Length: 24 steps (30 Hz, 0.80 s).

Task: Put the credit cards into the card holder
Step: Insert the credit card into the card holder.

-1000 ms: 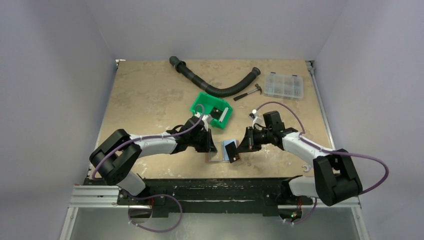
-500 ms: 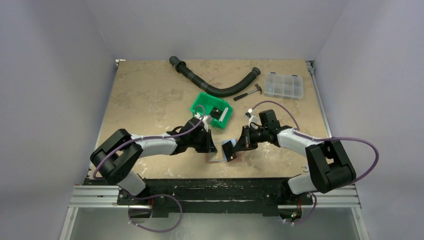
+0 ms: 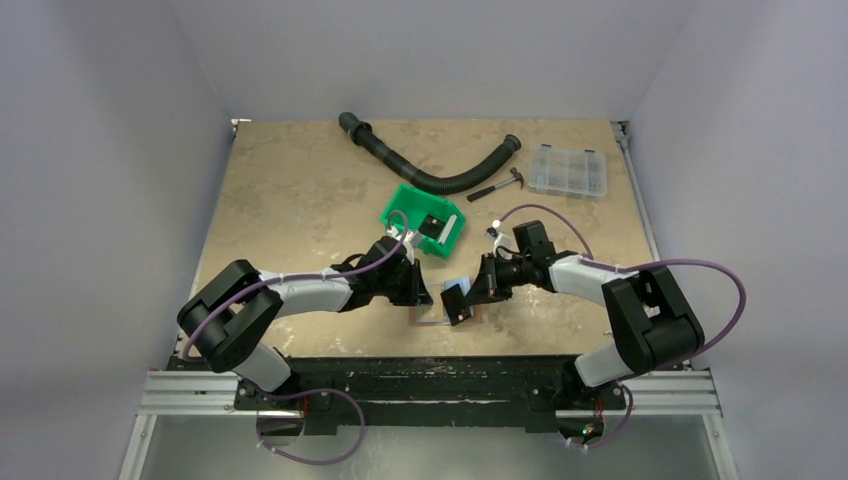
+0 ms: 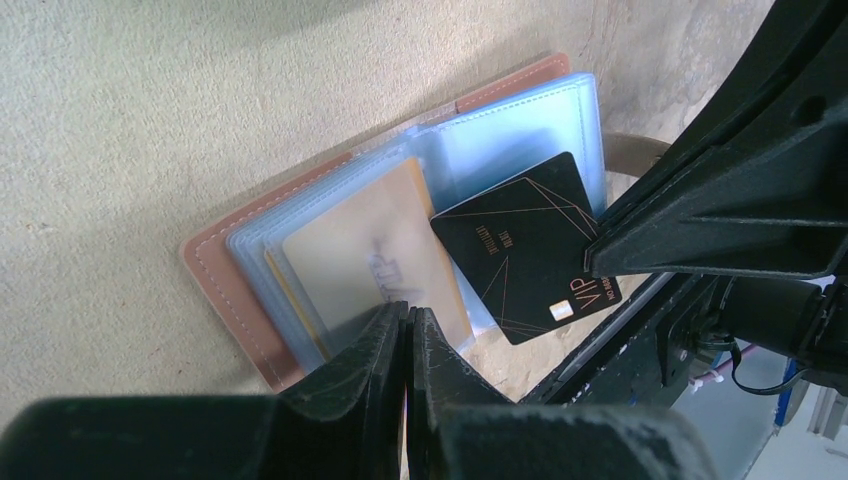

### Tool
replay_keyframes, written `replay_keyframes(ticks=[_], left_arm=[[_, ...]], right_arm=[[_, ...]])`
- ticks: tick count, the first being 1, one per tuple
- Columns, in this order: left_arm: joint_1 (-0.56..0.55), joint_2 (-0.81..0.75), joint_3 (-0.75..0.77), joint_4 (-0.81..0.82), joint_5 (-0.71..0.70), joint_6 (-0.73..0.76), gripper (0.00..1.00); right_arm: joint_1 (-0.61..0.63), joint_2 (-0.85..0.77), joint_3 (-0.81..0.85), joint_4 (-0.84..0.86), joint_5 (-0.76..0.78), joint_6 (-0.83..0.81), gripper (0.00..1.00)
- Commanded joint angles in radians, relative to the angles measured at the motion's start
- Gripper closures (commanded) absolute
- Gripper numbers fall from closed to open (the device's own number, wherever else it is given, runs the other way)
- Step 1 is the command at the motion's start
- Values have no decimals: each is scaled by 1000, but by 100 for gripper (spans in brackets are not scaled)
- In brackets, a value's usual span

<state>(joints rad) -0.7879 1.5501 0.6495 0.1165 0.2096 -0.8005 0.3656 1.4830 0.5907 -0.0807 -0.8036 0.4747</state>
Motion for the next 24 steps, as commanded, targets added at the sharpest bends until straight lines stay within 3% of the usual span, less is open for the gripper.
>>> replay_keyframes(ticks=[1, 7, 24], left_arm=[[1, -8, -34, -48, -59, 28, 94], [1, -10, -43, -37, -49, 21, 94], [0, -44, -45, -32, -29, 14, 87]], right_arm=[[7, 19, 31, 45, -19, 12, 100], [12, 59, 35, 75, -12, 38, 100], [16, 146, -24, 413, -19, 191, 100]])
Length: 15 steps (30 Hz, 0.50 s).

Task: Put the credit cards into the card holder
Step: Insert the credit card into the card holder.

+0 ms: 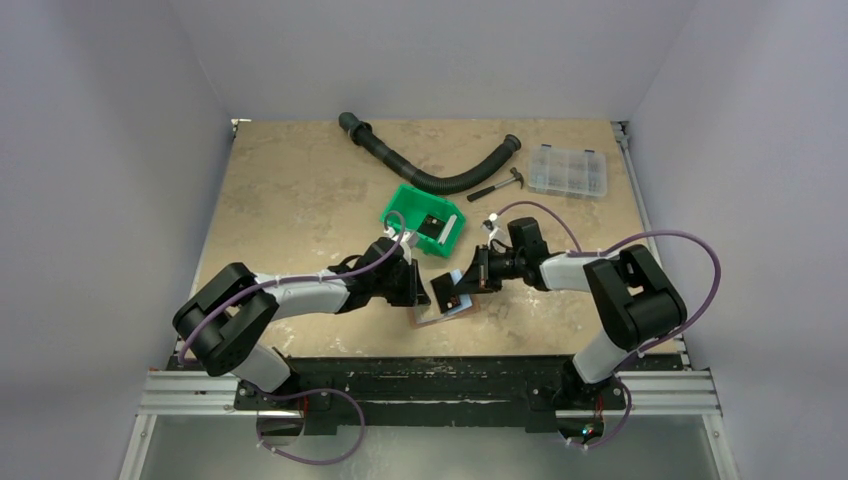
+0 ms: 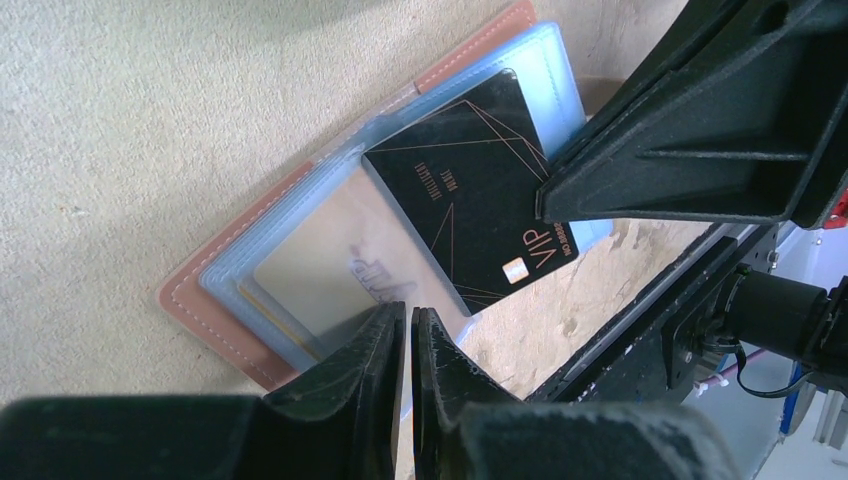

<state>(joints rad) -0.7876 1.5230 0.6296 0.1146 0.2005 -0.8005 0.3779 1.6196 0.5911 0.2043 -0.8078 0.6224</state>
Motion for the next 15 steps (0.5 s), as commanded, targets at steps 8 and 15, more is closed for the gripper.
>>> replay_keyframes(ticks=[8, 15], left_arm=[[0, -10, -23, -31, -21, 17, 87], [9, -130, 68, -184, -48, 39, 68]], right_arm=[[9, 39, -59, 215, -25, 51, 100], [13, 48, -81, 237, -26, 55, 100]])
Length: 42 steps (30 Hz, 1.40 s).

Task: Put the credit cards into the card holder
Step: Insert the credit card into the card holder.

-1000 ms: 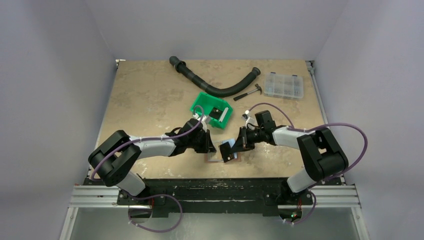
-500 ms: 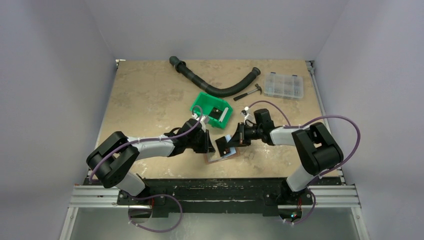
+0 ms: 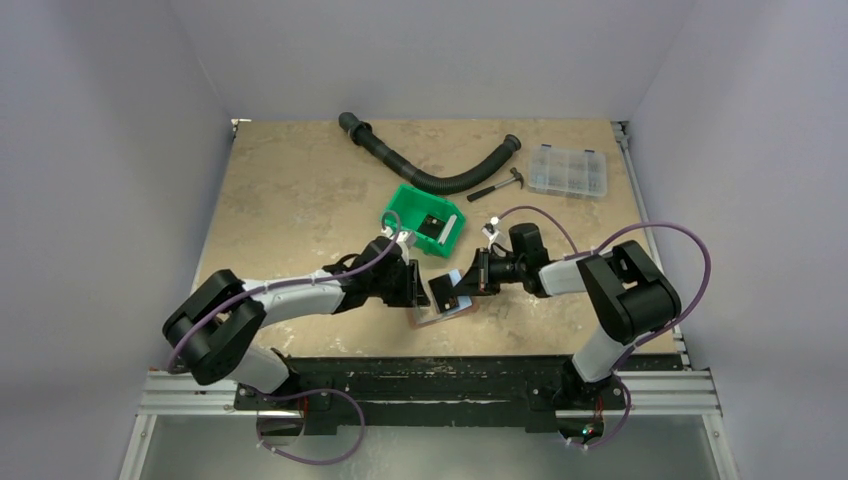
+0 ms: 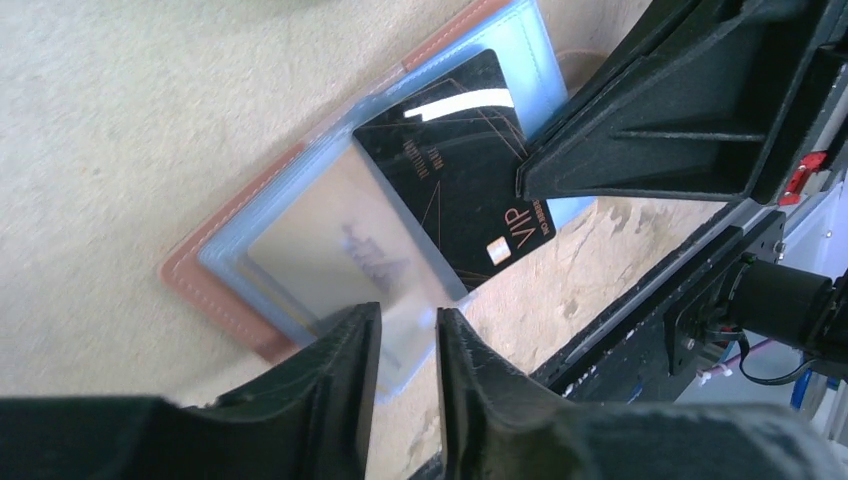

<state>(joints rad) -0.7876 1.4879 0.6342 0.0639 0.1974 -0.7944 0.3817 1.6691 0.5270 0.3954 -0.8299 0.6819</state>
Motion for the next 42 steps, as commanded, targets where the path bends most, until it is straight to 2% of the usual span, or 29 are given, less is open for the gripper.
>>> replay_keyframes(ticks=[1, 6, 7, 10, 13, 20, 24, 27, 30, 37, 42], left_arm=[[12, -118, 82, -161, -62, 42, 65], [16, -151, 95, -281, -180, 77, 61], [17, -146, 83, -288, -190, 78, 63], [17, -108, 45, -278, -193, 64, 80], [17, -54, 15, -241, -188, 51, 88], [16, 31, -19, -129, -154, 31, 93], [14, 50, -22, -105, -137, 24, 93], [14, 47, -22, -102, -131, 21, 93], [13, 37, -25, -101, -125, 14, 94], [8, 11, -38, -89, -106, -8, 94], [7, -11, -46, -80, -96, -25, 94]], right_arm=[[9, -4, -20, 49, -4, -6, 100], [9, 8, -23, 62, -15, -9, 100], [10, 11, -24, 64, -15, -10, 100], [12, 23, -21, 71, -23, -11, 100], [14, 36, -11, 57, -35, -28, 100], [32, 20, -1, -1, -41, -53, 100], [81, 12, 11, 1, -28, -33, 100], [129, 14, 20, 49, 6, 24, 100], [168, 12, -6, 176, 44, 148, 100], [212, -50, -131, 363, 246, 385, 100], [217, -81, -117, 306, 289, 405, 100]])
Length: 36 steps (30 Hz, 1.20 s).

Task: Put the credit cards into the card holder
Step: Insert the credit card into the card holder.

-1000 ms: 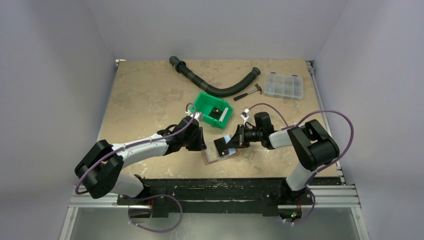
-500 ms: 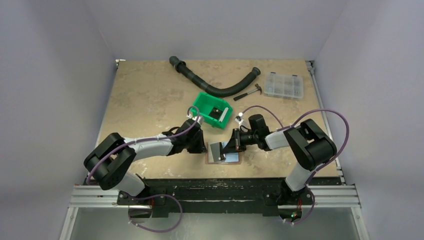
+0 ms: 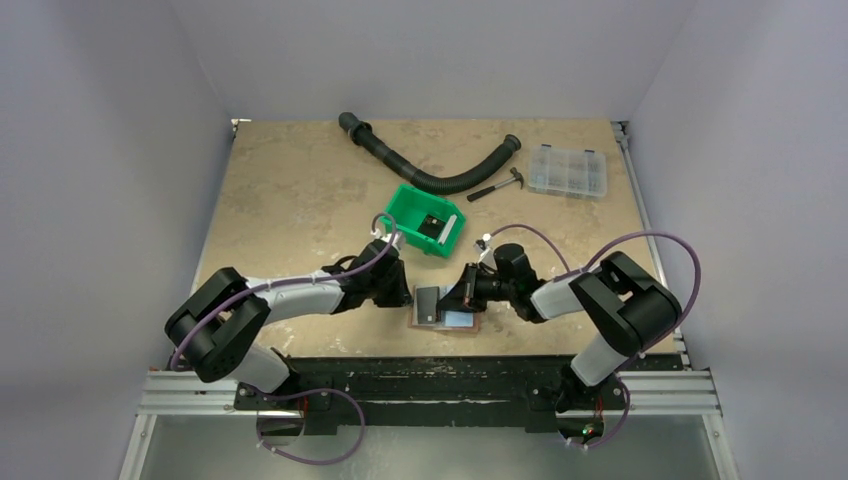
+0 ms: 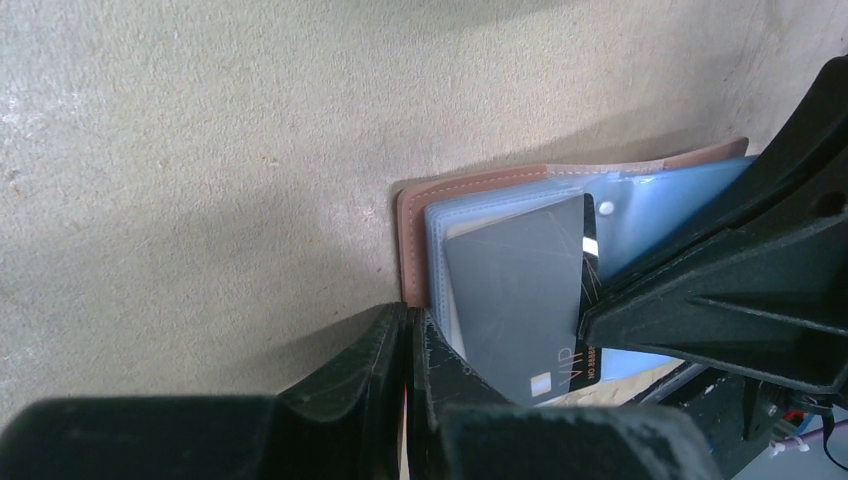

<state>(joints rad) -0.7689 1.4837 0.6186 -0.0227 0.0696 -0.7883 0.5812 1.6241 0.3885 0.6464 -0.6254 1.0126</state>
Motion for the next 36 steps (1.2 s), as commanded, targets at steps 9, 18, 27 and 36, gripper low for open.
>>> replay_keyframes(ticks=[9, 18, 27, 36], left_arm=[[-17, -65, -47, -1, 47, -64, 94], [-17, -78, -43, -3, 54, -74, 93], [-18, -97, -51, -27, 52, -65, 93], [-18, -89, -61, -3, 76, -78, 94]], right_arm=[[31, -102, 39, -81, 171, 54, 92], [48, -105, 96, -277, 186, -97, 80], [47, -190, 199, -591, 273, -319, 67], [54, -123, 169, -452, 171, -254, 73]])
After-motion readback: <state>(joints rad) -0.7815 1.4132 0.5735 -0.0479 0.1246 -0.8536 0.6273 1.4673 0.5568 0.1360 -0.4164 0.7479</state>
